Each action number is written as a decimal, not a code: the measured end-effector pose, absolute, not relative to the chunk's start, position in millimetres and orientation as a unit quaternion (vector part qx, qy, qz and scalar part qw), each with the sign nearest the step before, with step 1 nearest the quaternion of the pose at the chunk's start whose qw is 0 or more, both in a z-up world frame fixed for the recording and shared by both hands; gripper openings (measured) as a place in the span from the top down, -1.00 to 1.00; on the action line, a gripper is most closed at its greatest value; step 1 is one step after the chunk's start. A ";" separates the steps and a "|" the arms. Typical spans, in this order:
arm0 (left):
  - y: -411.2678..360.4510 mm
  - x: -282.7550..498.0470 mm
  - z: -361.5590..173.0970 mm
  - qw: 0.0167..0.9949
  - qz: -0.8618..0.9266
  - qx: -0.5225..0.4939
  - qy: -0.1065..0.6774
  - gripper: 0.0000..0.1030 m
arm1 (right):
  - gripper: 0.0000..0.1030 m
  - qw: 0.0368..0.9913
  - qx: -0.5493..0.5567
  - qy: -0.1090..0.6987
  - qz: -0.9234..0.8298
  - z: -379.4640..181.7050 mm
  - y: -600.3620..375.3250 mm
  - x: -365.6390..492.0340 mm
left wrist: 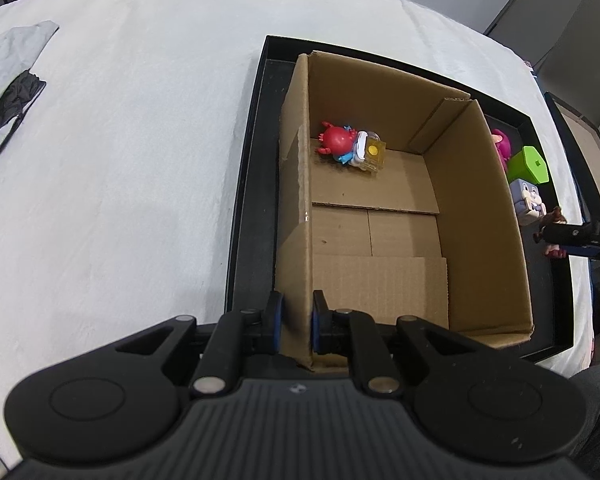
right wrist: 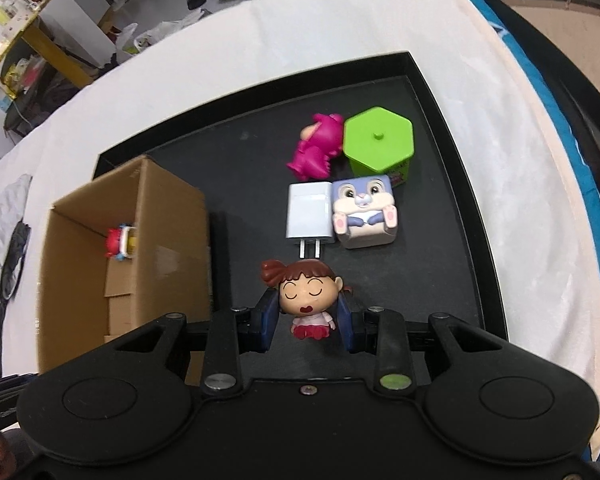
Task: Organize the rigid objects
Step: 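Close the right gripper on the girl figurine, then carry the girl figurine into the box and open the right gripper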
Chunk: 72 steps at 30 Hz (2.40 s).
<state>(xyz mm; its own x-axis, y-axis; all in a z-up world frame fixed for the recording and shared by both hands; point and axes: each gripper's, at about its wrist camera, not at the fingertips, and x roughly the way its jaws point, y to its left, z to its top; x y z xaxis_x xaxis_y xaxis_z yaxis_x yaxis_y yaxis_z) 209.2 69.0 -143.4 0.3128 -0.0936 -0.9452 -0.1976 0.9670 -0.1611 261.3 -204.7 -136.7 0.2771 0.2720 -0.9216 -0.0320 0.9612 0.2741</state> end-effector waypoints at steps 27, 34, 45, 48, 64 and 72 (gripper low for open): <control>73.2 207.5 -141.9 0.808 0.021 -0.129 0.574 0.72 | 0.39 0.815 0.089 0.555 0.144 -77.5 -138.8 259.0; 77.0 207.5 -143.6 0.809 0.013 -0.136 0.572 0.72 | 0.39 0.819 0.082 0.545 0.159 -77.3 -114.1 263.7; 79.1 208.0 -144.9 0.809 0.011 -0.139 0.572 0.71 | 0.38 0.814 0.076 0.550 0.171 -86.6 -85.4 276.7; 80.6 207.5 -145.1 0.809 0.012 -0.140 0.571 0.71 | 0.15 0.821 0.076 0.542 0.161 -86.4 -86.7 279.0; 73.8 209.7 -142.5 0.808 0.014 -0.130 0.574 0.70 | -0.04 0.816 0.133 0.541 0.155 -89.7 -140.5 272.3; 68.9 213.0 -143.9 0.807 0.019 -0.121 0.578 0.70 | -0.10 0.811 0.166 0.542 0.147 -100.3 -170.3 265.9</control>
